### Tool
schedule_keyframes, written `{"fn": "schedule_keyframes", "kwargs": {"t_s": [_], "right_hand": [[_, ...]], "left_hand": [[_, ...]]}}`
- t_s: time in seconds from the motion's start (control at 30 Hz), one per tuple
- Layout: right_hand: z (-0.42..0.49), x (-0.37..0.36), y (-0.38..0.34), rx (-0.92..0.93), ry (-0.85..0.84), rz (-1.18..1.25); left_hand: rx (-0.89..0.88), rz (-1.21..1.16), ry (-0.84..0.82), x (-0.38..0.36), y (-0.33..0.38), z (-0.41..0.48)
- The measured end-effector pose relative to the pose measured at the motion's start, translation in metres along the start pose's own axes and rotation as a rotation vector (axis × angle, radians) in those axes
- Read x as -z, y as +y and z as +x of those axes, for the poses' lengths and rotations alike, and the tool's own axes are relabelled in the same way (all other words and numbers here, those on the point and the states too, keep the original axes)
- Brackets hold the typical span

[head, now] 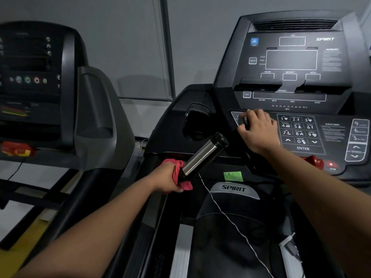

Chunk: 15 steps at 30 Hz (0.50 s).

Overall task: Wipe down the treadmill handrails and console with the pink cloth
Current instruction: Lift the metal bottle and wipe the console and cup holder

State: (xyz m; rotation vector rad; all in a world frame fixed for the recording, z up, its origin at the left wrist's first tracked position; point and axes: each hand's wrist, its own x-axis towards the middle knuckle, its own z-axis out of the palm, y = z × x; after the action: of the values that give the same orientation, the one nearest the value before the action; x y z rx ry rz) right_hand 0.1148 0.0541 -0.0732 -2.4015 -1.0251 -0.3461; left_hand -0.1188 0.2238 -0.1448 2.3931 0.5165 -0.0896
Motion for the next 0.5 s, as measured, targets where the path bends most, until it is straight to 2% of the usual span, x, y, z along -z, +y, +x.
{"fn": "schedule_keyframes", "kwargs": {"t_s": [0.07, 0.17, 0.3, 0.5], "right_hand": [[0.000, -0.001, -0.001, -0.002, 0.002, -0.009], [-0.001, 0.000, -0.004, -0.002, 0.006, -0.004], [-0.001, -0.002, -0.003, 0.001, 0.019, -0.020], [0.002, -0.005, -0.003, 0.003, 0.031, -0.039]], "left_hand": [[0.019, -0.214, -0.037, -0.004, 0.015, -0.010], [0.020, -0.323, 0.005, -0.010, 0.029, -0.014], [0.067, -0.224, 0.201, -0.015, 0.038, -0.019], [-0.032, -0.294, 0.241, -0.007, 0.066, -0.007]]}}
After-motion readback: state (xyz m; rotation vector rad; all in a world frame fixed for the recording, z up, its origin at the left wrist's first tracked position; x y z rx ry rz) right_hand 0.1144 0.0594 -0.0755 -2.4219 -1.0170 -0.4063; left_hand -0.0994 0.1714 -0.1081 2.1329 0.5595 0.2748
